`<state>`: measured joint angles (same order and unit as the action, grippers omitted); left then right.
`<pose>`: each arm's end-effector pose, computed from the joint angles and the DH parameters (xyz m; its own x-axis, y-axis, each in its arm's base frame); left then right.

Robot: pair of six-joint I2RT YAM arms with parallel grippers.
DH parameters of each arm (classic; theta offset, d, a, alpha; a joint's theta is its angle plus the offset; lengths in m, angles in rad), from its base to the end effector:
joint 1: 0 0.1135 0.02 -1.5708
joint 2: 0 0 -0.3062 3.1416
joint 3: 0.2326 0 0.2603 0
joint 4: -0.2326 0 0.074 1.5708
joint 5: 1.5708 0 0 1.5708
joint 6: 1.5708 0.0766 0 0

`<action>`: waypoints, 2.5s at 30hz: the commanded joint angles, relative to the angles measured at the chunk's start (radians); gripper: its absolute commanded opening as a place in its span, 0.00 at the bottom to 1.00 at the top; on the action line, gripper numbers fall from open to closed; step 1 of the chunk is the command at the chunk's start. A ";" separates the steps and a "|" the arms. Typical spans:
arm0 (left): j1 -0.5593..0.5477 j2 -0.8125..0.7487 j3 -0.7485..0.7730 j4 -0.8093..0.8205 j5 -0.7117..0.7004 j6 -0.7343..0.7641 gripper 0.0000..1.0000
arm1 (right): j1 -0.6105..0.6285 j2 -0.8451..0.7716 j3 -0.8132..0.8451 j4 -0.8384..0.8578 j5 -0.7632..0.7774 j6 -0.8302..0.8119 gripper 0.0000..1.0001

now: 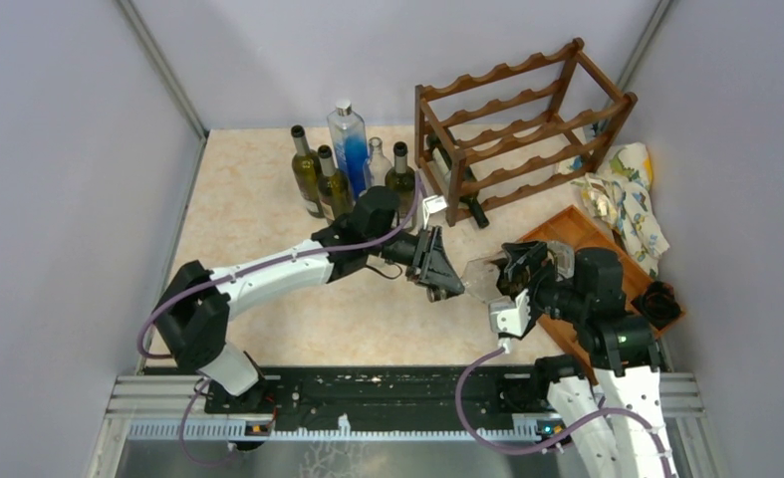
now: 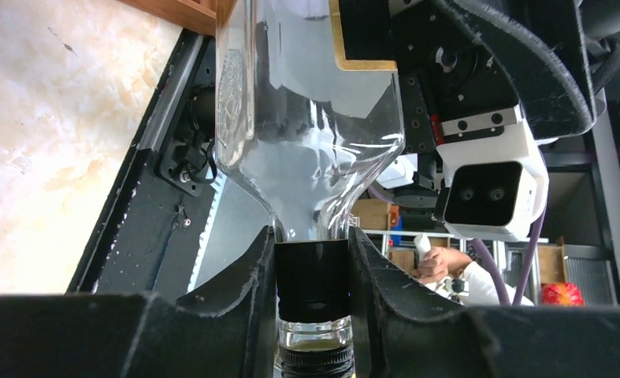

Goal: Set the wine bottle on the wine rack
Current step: Pick up the wine bottle from the center of the board.

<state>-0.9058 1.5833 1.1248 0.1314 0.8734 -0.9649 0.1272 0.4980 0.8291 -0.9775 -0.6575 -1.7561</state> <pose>0.1970 -0.3464 0.3218 -0.8965 0.2878 -0.3369 0.3799 0.1082 -0.9187 0.0719 0.0564 0.3178 0.6844 -0.6968 -0.2147 -0.4796 -0.2083 -0.8524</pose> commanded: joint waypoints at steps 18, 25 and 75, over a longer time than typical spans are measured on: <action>0.016 0.017 0.029 0.099 0.152 -0.048 0.00 | 0.008 0.260 0.092 -0.045 -0.168 -0.109 0.98; 0.016 0.005 -0.001 0.164 0.073 -0.131 0.00 | 0.008 0.324 0.219 -0.278 -0.311 -0.246 0.99; -0.036 0.053 0.038 0.418 -0.380 -0.216 0.00 | -0.360 0.369 0.378 -0.030 0.277 2.412 0.96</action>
<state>-0.9226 1.6394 1.0756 0.3256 0.5621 -1.2079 -0.1837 0.8364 1.1500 -0.8890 -0.4469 0.5426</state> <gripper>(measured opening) 0.378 0.959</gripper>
